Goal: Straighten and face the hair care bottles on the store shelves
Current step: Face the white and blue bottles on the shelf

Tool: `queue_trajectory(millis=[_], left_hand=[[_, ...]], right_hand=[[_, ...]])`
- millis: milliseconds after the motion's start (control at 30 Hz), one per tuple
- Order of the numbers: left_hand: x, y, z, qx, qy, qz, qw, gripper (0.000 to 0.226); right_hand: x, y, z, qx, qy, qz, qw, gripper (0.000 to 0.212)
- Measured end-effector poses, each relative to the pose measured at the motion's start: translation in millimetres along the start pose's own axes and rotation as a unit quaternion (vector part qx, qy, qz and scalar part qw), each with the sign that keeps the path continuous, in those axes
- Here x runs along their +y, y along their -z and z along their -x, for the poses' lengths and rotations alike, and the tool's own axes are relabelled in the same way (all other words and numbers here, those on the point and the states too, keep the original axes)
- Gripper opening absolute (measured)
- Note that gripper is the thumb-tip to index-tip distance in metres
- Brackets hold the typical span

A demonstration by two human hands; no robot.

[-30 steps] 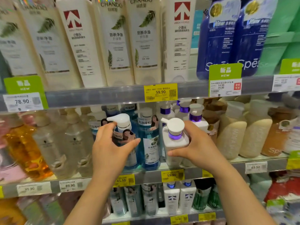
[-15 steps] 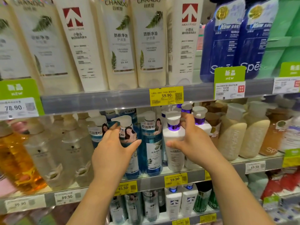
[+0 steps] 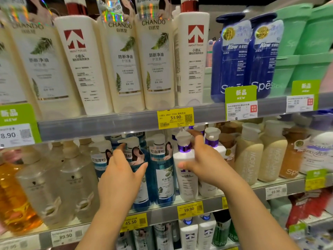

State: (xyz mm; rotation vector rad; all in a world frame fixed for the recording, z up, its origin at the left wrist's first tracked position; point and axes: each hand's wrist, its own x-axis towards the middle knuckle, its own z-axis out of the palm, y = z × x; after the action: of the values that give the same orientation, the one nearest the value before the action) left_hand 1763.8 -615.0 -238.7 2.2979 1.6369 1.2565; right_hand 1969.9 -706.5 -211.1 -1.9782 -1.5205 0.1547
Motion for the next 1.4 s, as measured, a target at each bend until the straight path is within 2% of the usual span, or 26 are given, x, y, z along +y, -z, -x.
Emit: queue_trajectory(millis=[67, 167, 333, 433, 567, 600, 700, 900, 1133, 1400], left_hand=[[4, 0, 1, 0.007, 0.005, 0.022, 1.000, 0.074], [11, 0, 4, 0.018, -0.005, 0.036, 0.999, 0.071], [17, 4, 5, 0.028, -0.020, 0.043, 0.998, 0.065], [16, 6, 6, 0.029, -0.034, 0.042, 0.998, 0.064], [14, 10, 10, 0.034, -0.043, 0.051, 0.997, 0.064], [13, 11, 11, 0.034, -0.045, 0.051, 0.997, 0.063], [11, 13, 12, 0.033, -0.049, 0.050, 0.997, 0.061], [13, 17, 17, 0.054, -0.079, 0.078, 0.992, 0.053], [38, 10, 32, 0.053, -0.121, 0.096, 0.986, 0.044], [72, 2, 48, 0.010, -0.147, 0.088, 0.985, 0.042]], right_hand=[[0, 0, 3, 0.010, 0.001, -0.016, 1.000, 0.087], [2, 2, 3, 0.009, -0.013, -0.049, 0.999, 0.074], [-2, 4, 1, -0.014, -0.023, -0.032, 0.999, 0.082], [-7, 2, 2, -0.023, -0.044, 0.012, 0.999, 0.068], [-9, -3, 7, 0.008, -0.033, 0.018, 0.999, 0.040], [-9, -3, 8, 0.008, -0.033, 0.024, 0.999, 0.039], [-6, -4, 9, -0.002, -0.039, 0.030, 0.999, 0.057], [-2, -7, 11, 0.005, -0.032, -0.003, 0.999, 0.079], [6, 1, 6, -0.047, -0.017, 0.006, 0.999, 0.079], [18, 5, 15, -0.019, 0.035, -0.018, 0.999, 0.081]])
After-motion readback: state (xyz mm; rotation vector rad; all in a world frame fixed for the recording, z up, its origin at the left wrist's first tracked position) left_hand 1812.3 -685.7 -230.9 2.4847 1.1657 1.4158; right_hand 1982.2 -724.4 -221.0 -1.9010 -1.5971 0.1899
